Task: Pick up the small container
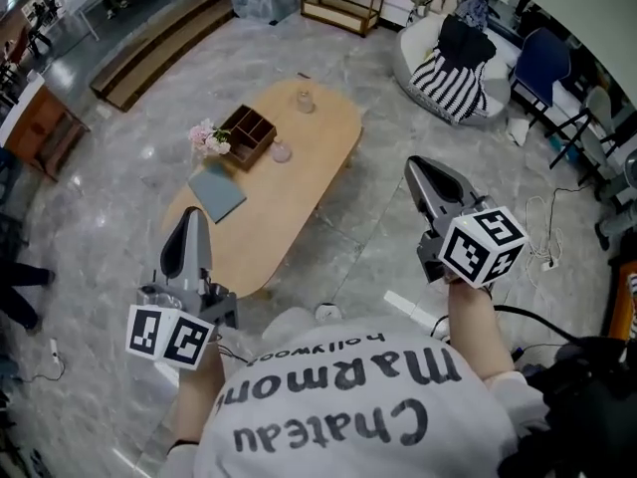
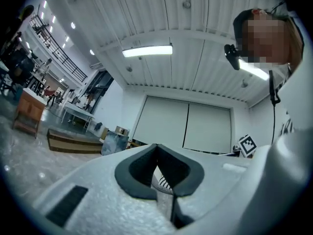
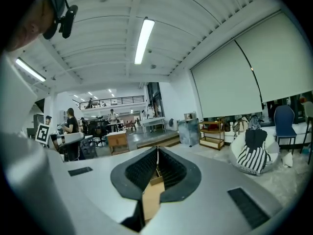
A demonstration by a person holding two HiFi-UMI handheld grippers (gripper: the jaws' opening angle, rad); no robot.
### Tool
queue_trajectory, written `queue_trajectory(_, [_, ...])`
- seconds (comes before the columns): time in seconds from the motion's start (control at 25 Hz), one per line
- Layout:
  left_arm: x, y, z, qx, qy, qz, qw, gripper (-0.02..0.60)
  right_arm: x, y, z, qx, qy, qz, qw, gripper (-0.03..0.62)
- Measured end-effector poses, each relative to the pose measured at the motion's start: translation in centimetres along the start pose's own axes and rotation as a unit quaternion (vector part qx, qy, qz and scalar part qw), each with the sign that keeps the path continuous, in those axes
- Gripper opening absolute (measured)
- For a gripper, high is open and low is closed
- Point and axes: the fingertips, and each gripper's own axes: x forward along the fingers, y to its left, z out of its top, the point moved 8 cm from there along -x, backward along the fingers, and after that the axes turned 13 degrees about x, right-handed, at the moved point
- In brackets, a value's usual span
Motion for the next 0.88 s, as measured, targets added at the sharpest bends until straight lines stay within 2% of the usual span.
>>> queue_trajectory(0.28, [4.5, 1.1, -3.6, -0.016, 0.047, 0.022, 0.9985, 0.014, 4.0, -4.1, -1.3, 0.032, 0.031, 0.010, 0.999, 0.017])
queue_trajectory(0.52, [11.5, 2.6, -7.1, -0.022, 0.061, -0.005, 0.9979, 0.014, 9.1, -8.4, -2.4, 0.085, 0.048, 0.009, 0.995, 0.017])
queue_trajectory(0.72, [18.2, 4.7, -8.7, -0.041, 0.070, -0.009, 0.9967, 0.014, 15.2, -11.1, -0.7, 0.084, 0.079, 0.010, 0.993, 0.017])
queue_trajectory(0.88, [23.5, 7.9, -8.3, -0.038, 0.061, -0.006, 0.9974, 0.014, 21.9, -11.9, 1.7, 0.082, 0.083, 0.042, 0.992, 0.017])
